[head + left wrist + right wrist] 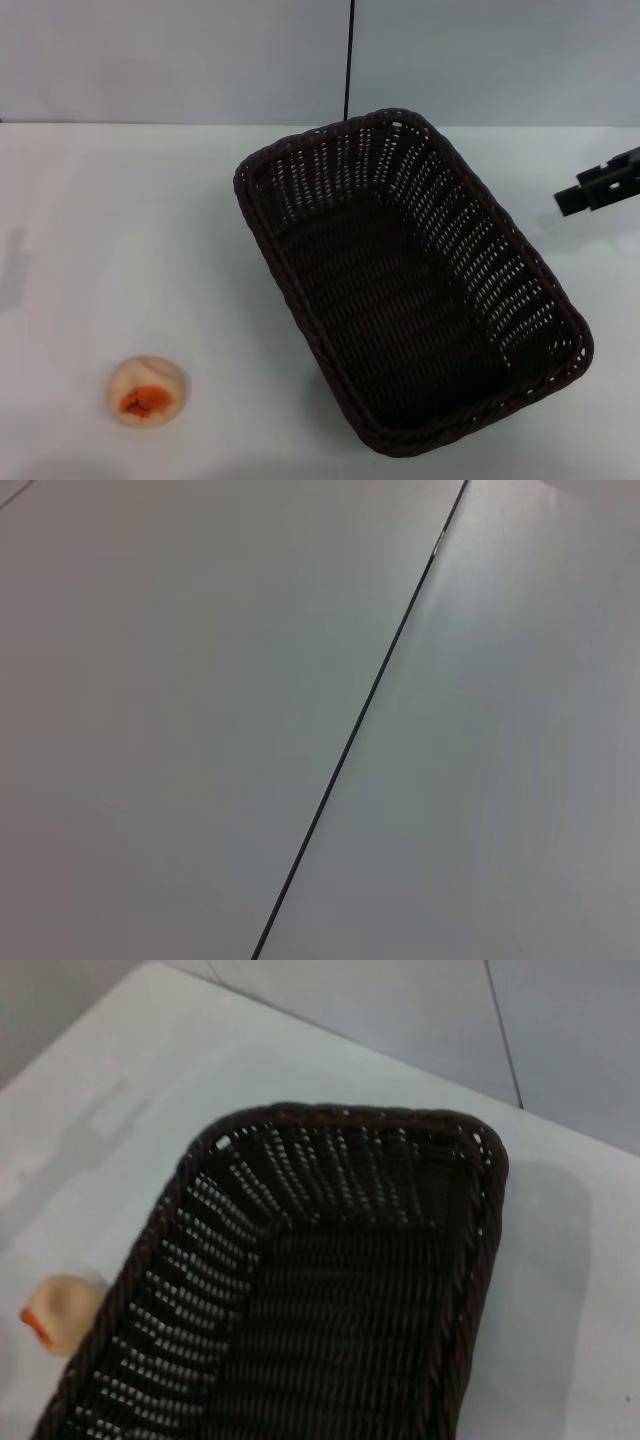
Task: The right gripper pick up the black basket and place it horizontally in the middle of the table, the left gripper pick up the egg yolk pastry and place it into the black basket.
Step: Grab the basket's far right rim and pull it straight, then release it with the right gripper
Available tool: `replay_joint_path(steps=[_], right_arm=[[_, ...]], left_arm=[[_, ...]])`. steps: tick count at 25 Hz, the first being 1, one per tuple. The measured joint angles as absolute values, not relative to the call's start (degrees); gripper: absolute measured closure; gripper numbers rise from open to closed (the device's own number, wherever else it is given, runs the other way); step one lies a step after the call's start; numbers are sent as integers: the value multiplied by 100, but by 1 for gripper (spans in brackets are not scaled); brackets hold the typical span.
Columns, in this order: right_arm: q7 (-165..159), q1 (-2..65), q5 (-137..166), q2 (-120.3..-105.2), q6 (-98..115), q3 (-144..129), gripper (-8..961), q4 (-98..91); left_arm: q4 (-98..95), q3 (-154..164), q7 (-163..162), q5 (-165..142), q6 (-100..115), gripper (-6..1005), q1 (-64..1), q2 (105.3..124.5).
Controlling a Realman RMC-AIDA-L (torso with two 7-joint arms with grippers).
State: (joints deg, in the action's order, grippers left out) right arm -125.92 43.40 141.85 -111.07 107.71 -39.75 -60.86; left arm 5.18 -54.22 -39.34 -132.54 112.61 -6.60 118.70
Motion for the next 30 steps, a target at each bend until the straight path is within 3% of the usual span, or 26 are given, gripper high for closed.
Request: replay_joint_path(steps=[14,30], right_arm=[[-12650,4460,14216,-11173,10223,-4687,313,-5640],[-12645,4508,14222,-11562,9483,-5386,320,-5175]], left_arm=[[492,-5256,-3912,-13254,11257,273,-638,11874],[518,-5246,-3911,-13254,11258,274,-667,11874]])
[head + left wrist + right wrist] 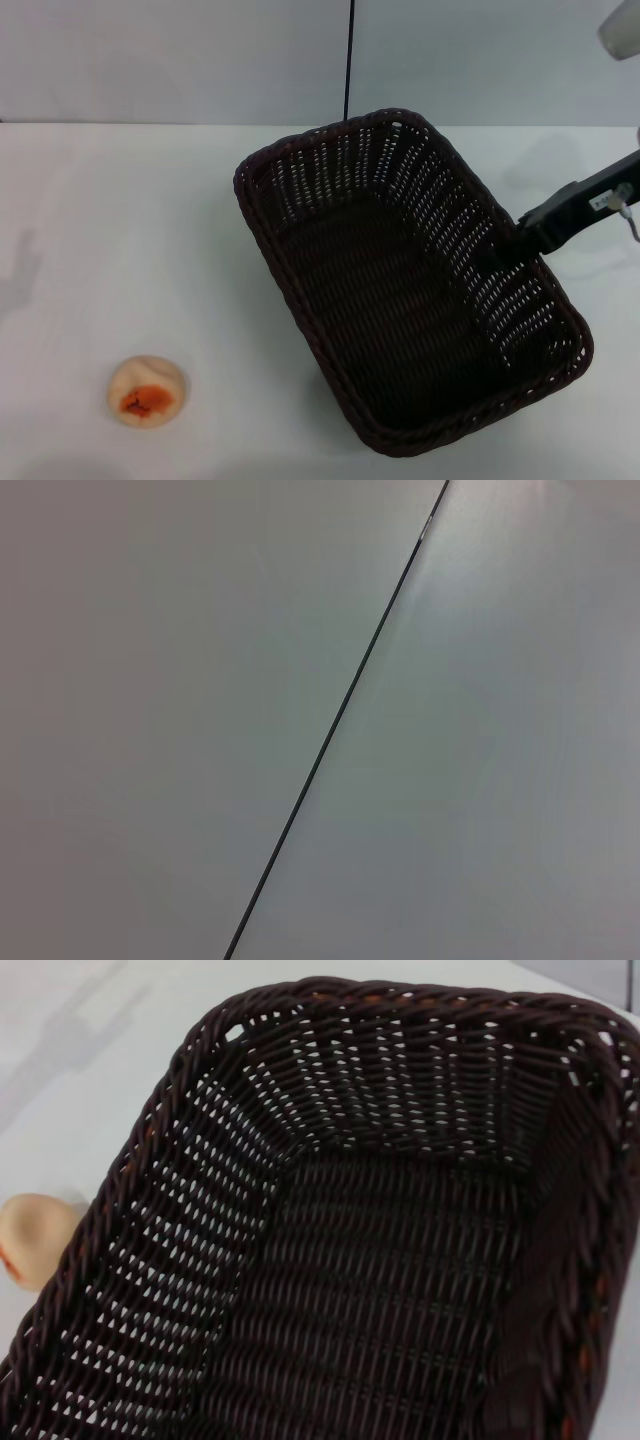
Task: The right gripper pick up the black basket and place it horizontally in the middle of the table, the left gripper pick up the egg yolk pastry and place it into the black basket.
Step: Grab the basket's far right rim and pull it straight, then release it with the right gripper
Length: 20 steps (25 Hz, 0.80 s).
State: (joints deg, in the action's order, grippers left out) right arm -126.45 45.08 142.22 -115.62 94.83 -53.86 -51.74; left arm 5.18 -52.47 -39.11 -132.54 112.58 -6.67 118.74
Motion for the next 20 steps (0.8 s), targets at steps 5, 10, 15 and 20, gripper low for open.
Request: replay_joint_path(steps=[5,10,15,20], right_arm=[[-12629,4470,14230,-11619,9396,-5477,373,-5168],[-12627,4456,14240,-11625,9387,-5501,478,-5167],[-12646,4442,14283,-11627,9367,-5461,589,-5167],[-12669,4376,14265,-11588,9368,-5336,706,-5203]], left_arm=[[516,-5247,-3911,-13254,11238,274,-661,11874],[494,-5247,-3911,-13254,11235,274,-645,11874],[501,-5247,-3911,-13254,11231,275,-641,11874],[509,-5247,-3911,-13254,11231,275,-641,11874]])
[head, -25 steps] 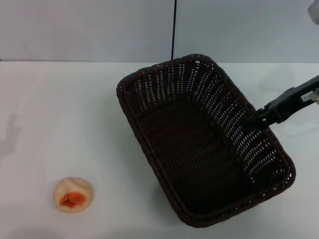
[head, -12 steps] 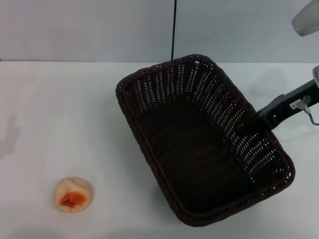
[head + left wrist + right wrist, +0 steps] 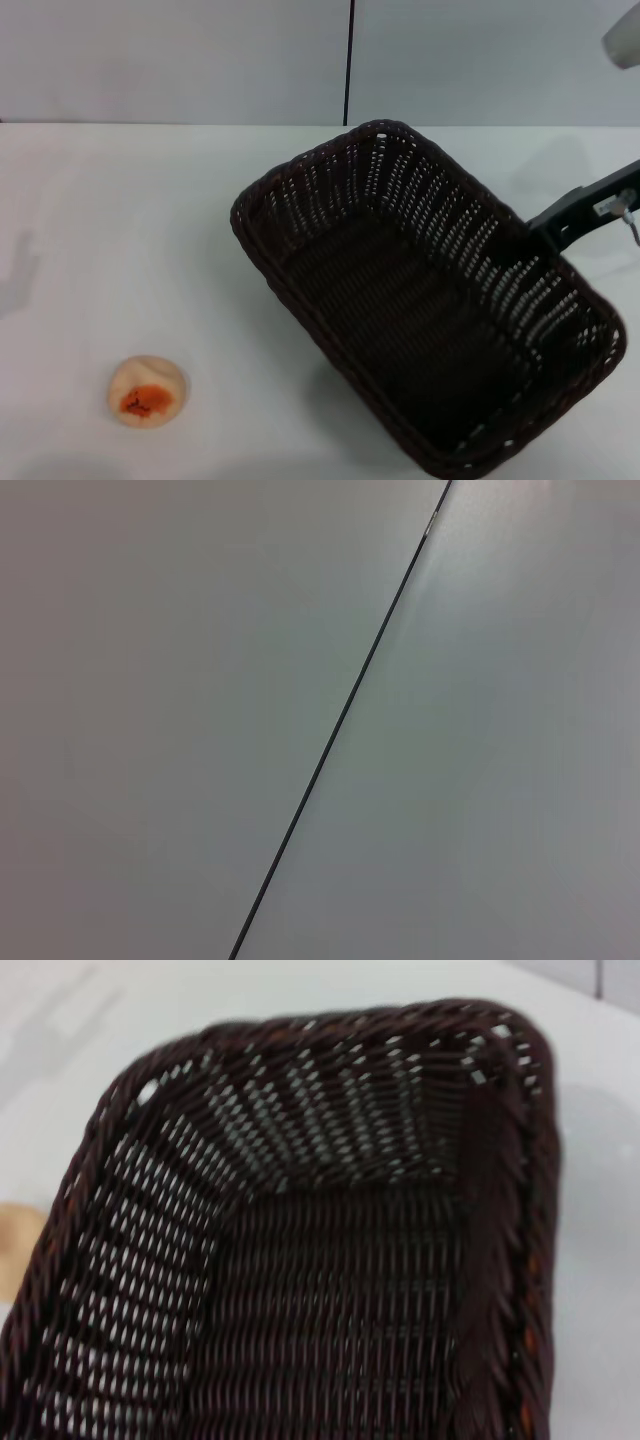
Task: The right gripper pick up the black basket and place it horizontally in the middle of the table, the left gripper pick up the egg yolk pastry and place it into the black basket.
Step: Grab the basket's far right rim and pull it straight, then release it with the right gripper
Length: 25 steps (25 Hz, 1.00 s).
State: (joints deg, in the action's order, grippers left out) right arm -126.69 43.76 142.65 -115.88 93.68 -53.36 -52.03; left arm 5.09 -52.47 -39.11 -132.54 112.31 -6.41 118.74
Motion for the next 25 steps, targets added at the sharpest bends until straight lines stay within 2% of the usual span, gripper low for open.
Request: replay_joint_path(steps=[9,10,12,13,17,25], right_arm=[[-12550,4270,14194,-11484,9524,-4588,767,-5455],[-12542,4242,14110,-11452,9571,-4531,769,-5514],[-12534,4123,13311,-11171,9814,-4413,771,-5550],[-12534,4123,13311,-11171,9814,-4413,773,-5550],[-12502,4026,12750,-10944,9976,-4362,777,-5541],[-11970,4186,12688,-10792,10510,-3782,777,-5576]], left_arm=[[518,-5247,-3911,-13254,11185,275,-654,11874],[519,-5247,-3911,-13254,11180,275,-656,11874],[519,-5247,-3911,-13251,11172,275,-659,11874],[519,-5247,-3911,-13251,11172,275,-659,11874],[522,-5247,-3911,-13231,11170,276,-664,11874],[527,-5247,-3932,-13216,11168,276,-702,11874]])
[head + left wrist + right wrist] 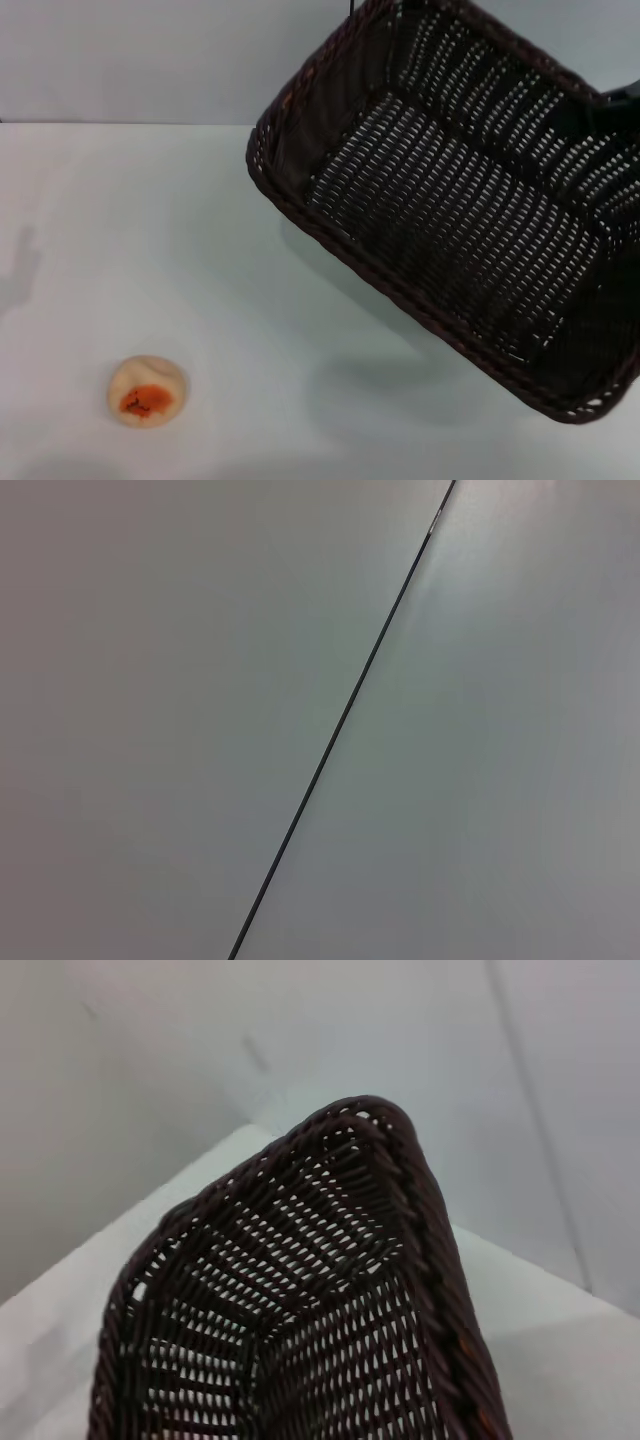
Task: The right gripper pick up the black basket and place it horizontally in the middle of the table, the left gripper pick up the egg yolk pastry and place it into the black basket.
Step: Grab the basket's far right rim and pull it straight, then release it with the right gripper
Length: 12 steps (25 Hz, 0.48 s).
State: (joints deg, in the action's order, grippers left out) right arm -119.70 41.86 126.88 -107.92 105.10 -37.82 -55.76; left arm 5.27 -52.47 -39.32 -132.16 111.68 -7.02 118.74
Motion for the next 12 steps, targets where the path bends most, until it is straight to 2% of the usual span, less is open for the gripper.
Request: replay_joint_path(steps=[4,12], right_arm=[[-11320,4487,12896,-10750,10947,-3941,777,-5636],[-10563,4915,13107,-10764,11009,-4555,776,-5639]], left_arm=[[528,-5247,-3929,-13211,11145,276,-709,11874],[527,-5247,-3971,-13232,11109,277,-653,11876]])
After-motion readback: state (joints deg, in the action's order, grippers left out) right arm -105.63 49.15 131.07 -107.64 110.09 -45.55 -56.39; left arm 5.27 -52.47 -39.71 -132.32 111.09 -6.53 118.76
